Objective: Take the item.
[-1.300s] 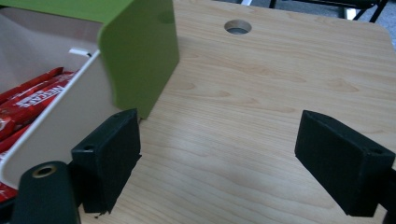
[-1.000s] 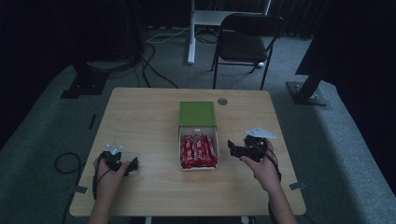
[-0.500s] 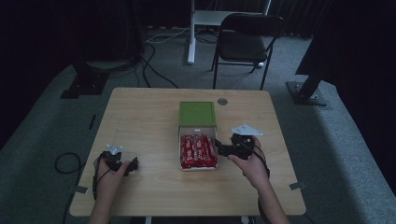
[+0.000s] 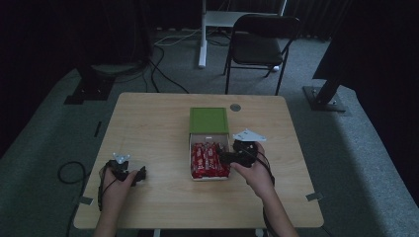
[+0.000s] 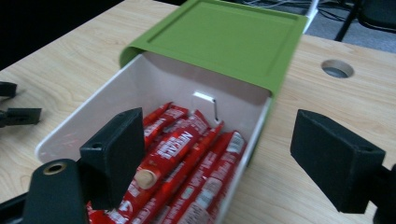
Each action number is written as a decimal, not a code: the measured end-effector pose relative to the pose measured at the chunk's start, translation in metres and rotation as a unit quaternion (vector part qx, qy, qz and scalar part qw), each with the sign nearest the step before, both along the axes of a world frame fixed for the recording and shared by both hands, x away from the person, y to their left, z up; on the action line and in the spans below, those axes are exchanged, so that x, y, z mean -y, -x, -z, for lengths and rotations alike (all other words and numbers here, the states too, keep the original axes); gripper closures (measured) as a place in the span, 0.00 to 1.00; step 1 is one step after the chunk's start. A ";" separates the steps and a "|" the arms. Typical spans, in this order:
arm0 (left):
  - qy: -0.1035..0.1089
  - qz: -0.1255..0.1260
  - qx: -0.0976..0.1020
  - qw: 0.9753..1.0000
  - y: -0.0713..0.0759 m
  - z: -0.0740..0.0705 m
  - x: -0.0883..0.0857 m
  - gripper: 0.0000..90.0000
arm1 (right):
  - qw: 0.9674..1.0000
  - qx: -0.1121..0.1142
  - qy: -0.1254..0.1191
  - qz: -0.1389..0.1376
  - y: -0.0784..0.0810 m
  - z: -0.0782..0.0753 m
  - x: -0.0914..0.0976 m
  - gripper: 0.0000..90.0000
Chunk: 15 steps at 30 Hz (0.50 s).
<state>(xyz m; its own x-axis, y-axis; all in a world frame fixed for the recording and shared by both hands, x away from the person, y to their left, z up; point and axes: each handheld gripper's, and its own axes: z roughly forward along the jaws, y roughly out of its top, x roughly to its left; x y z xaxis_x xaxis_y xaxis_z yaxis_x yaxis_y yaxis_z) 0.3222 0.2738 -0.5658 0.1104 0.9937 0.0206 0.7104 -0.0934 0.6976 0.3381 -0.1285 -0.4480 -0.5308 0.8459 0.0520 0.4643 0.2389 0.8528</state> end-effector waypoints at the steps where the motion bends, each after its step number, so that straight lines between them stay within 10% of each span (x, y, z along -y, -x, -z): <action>1: 0.000 0.000 0.000 1.000 0.000 0.000 0.000 0.02 | 1.000 0.000 0.002 -0.003 0.000 0.000 -0.002 0.22; 15: 0.001 -0.001 0.001 1.000 0.000 0.000 0.000 0.02 | 0.999 -0.036 -0.022 -0.021 -0.002 0.009 -0.022 0.56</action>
